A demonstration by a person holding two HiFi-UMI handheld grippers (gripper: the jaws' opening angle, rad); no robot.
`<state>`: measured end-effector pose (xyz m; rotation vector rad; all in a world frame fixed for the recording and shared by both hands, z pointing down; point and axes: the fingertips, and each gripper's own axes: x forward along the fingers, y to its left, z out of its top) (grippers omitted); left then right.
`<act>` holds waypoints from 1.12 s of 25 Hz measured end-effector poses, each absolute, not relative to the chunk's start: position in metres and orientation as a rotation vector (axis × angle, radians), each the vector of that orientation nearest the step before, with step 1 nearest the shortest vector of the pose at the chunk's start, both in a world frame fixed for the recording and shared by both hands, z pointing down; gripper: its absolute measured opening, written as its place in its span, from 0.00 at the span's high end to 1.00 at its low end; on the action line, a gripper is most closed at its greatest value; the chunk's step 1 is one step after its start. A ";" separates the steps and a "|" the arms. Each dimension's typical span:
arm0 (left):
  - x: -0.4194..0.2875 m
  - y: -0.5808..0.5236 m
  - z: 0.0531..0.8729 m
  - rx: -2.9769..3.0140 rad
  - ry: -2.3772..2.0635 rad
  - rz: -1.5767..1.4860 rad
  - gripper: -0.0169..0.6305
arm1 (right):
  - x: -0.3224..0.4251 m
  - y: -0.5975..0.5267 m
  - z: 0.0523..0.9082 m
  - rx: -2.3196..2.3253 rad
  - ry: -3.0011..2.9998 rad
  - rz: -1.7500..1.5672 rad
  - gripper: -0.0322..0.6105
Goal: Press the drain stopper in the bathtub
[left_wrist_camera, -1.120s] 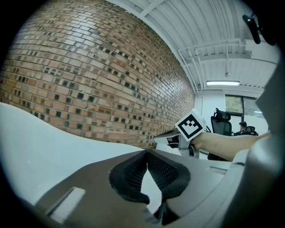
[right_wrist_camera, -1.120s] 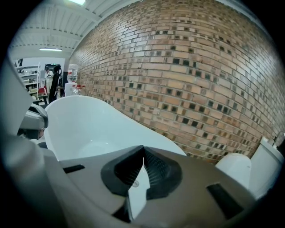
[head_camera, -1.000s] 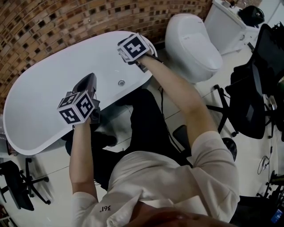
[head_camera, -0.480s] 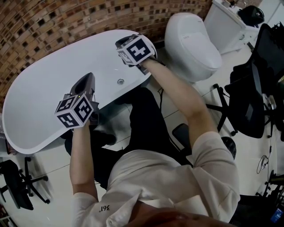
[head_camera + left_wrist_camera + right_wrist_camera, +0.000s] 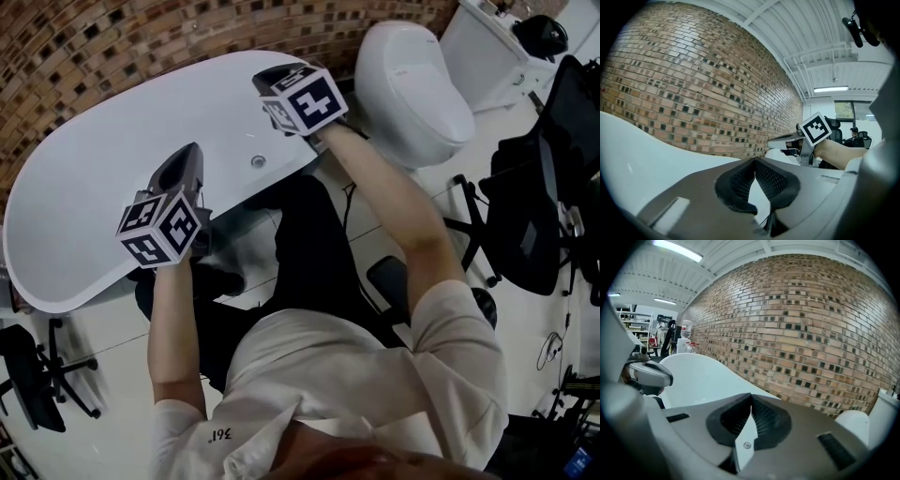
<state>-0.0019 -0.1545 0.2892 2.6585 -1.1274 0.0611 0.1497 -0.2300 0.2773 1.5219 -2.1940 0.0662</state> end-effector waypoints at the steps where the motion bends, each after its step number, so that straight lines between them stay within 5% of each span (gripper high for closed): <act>1: -0.002 -0.154 0.289 2.658 -1.128 0.059 0.96 | 0.149 -0.228 0.276 1.521 -2.198 0.065 0.93; 28: -0.006 -0.132 0.274 2.713 -1.131 0.010 0.96 | 0.138 -0.196 0.265 1.509 -2.276 0.002 0.93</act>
